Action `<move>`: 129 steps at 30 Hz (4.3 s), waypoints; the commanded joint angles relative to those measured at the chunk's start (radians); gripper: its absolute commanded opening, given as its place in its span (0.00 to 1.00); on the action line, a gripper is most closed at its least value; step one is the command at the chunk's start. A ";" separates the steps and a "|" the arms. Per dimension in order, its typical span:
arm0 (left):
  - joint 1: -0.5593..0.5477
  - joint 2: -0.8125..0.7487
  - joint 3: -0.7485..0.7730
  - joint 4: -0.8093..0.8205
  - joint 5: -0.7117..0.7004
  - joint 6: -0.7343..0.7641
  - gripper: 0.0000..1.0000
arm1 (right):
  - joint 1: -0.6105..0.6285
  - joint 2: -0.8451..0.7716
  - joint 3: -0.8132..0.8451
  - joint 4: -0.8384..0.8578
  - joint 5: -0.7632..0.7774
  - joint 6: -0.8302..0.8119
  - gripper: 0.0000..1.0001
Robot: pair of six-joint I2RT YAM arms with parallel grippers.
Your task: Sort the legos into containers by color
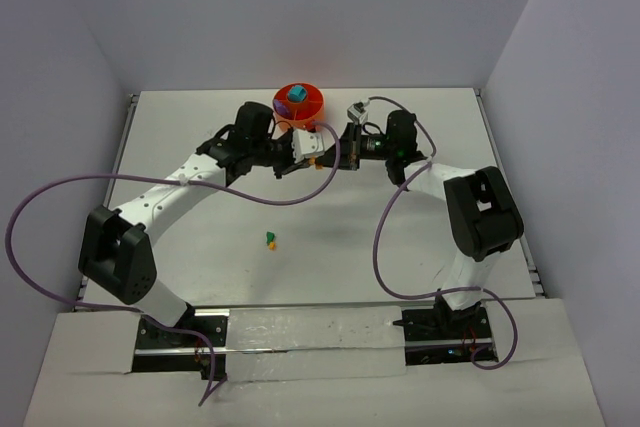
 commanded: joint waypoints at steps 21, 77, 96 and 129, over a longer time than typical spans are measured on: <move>0.018 0.027 -0.079 -0.044 -0.169 0.004 0.00 | 0.005 -0.132 0.200 -0.554 0.021 -0.499 0.00; 0.481 -0.063 0.157 0.267 0.162 -0.870 0.00 | 0.075 0.672 1.232 -0.768 0.881 -1.180 0.03; 0.481 -0.042 0.162 0.291 0.141 -0.835 0.00 | 0.077 0.695 1.226 -0.738 0.916 -1.226 0.45; 0.429 0.792 0.820 0.452 0.156 -0.885 0.02 | -0.074 0.001 0.728 -0.908 0.811 -1.136 1.00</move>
